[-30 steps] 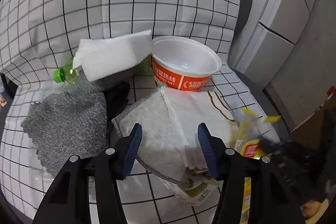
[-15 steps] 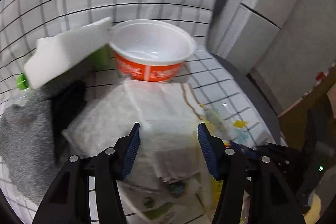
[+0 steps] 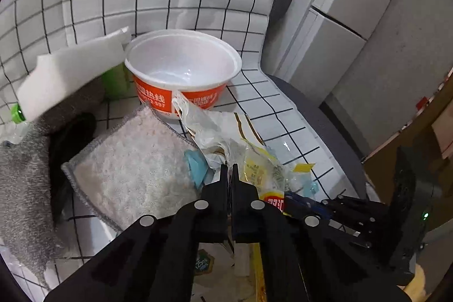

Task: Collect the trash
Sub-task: 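Grasp the clear plastic wrapper with the left tool, then carry both items to the pink trash bin and open the right tool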

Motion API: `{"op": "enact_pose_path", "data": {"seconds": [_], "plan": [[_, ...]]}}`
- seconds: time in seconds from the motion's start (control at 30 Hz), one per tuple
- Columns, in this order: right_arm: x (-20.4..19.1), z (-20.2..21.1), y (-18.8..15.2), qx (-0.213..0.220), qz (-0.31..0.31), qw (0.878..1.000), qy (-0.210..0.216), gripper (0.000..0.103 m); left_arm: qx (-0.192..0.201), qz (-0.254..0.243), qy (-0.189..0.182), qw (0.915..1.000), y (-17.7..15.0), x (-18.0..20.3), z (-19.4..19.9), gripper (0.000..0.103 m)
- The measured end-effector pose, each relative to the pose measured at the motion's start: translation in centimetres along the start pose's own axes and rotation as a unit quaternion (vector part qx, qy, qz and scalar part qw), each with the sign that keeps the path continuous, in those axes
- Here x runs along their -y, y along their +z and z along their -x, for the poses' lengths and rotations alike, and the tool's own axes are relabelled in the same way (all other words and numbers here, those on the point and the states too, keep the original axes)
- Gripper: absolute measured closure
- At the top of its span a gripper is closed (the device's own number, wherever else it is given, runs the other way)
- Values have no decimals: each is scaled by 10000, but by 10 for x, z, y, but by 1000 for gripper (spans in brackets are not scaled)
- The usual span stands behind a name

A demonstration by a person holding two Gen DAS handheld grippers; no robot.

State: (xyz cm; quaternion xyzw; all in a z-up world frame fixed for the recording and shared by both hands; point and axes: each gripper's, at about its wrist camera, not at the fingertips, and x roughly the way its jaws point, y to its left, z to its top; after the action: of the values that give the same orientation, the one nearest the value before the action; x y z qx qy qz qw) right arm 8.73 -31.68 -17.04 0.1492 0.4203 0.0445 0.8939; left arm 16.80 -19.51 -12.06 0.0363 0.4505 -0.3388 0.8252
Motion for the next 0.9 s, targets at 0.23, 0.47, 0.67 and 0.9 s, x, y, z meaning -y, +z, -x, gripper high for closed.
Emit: {"op": "enact_pose_path", "data": {"seconds": [0.23, 0.47, 0.67, 0.9], "plan": [[6, 60, 1, 796, -378, 9947, 530, 99, 892, -73, -151, 9959, 0, 2, 67, 102], [1, 154, -8, 1562, -340, 9866, 325, 99, 1706, -323, -153, 9847, -26, 24, 143, 102], [11, 223, -49, 2007, -250, 9748, -942, 99, 2096, -499, -192, 9763, -71, 49, 169, 102], [48, 229, -113, 1539, -355, 9612, -2263, 99, 1977, -617, -555, 9767, -120, 69, 154, 102]]}}
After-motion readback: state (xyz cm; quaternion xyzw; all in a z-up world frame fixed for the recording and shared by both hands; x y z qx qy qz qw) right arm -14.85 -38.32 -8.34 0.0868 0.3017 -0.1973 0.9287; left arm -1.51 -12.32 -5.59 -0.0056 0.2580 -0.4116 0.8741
